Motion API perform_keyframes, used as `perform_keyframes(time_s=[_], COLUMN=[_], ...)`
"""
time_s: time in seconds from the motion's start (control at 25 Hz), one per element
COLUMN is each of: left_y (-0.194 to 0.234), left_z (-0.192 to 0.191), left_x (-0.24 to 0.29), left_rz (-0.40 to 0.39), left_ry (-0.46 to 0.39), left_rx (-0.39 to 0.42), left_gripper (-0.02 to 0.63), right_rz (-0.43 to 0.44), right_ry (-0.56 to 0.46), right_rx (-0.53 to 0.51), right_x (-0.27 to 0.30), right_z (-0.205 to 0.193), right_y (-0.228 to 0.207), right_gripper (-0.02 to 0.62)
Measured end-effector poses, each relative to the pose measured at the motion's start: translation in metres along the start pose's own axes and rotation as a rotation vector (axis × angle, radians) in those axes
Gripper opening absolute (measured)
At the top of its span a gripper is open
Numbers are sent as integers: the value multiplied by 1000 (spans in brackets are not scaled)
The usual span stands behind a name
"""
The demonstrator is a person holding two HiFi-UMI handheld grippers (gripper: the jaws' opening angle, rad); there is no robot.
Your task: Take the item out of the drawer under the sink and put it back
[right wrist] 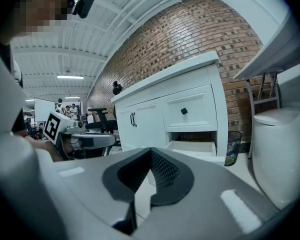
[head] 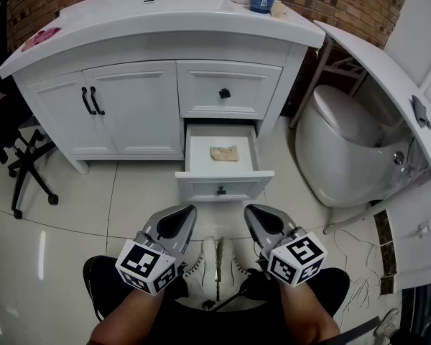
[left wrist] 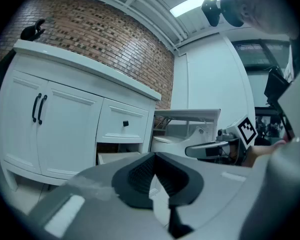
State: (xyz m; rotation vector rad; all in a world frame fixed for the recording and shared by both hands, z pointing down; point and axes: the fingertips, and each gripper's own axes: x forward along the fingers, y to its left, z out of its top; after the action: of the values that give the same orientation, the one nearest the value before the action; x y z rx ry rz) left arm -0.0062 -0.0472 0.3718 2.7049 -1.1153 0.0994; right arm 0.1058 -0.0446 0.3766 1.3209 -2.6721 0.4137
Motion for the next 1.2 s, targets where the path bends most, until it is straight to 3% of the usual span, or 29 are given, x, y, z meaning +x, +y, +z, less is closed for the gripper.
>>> perform_keyframes(time_s=[0.56,1.2], left_y=[48,63], left_z=[-20,-25], left_x=[59,71], left_rz=[1,-8], left_ry=[51,67], left_rx=[-47,-61], left_gripper=[6,6], right_rz=[-11,-2], right_ry=[76,109], right_rx=[30,22], right_x=[65,86], right_z=[-13,-19], right_y=[-54,-60], right_gripper=[8,8])
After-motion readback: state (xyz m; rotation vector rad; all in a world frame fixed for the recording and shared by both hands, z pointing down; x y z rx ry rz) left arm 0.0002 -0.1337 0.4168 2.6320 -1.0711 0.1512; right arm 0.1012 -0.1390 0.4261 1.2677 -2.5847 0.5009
